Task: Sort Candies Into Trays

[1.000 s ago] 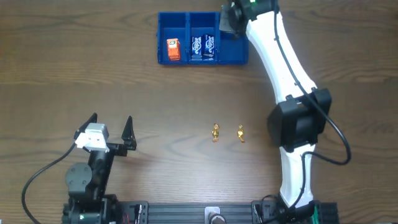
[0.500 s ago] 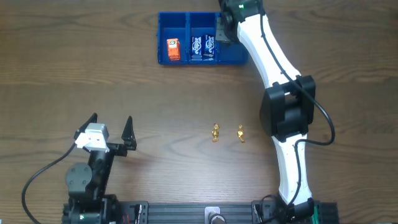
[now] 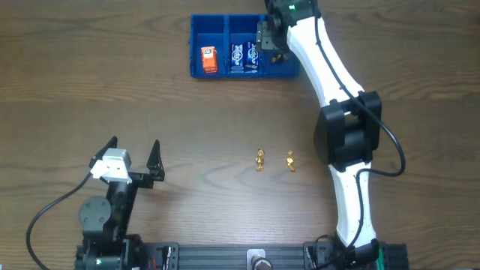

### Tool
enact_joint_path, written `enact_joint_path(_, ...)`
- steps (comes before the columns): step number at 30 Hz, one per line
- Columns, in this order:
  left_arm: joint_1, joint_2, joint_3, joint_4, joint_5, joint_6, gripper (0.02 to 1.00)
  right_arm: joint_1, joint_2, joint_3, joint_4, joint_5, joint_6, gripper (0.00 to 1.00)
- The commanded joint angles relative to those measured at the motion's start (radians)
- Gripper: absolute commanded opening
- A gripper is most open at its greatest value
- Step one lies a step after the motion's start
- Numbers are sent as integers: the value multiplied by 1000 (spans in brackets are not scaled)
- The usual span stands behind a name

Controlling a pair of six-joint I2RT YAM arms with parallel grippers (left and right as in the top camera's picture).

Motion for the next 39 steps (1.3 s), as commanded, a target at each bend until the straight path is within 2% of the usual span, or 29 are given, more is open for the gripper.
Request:
enact_joint_path(1, 3, -6, -19, -33, 18, 15, 998, 43, -169, -10, -105, 16, 4, 925)
enact_joint_path(4, 3, -6, -19, -34, 18, 15, 998, 89, -237, -54, -173, -6, 8, 961)
enact_joint_path(8, 3, -6, -19, -34, 18, 15, 998, 162, -317, -204, -205, -6, 85, 978)
enact_joint_path(11, 3, -6, -19, -34, 18, 15, 996, 216, -377, -391, -154, -34, 137, 980)
enact_joint_path(13, 3, -6, -19, -34, 18, 15, 998, 266, -423, -567, -83, -117, 142, 980)
enact_joint_path(17, 3, -6, -19, -34, 18, 15, 998, 333, -460, -761, -24, -128, 235, 980)
enact_joint_path(21, 3, -6, -19, -34, 18, 15, 998, 376, -462, -874, 26, -177, 246, 980)
enact_joint_path(31, 3, -6, -19, -33, 18, 15, 998, 388, -463, -960, 59, -203, 276, 976)
enact_joint_path(39, 3, -6, -19, -34, 18, 15, 998, 344, -463, -1009, 101, -224, 290, 936)
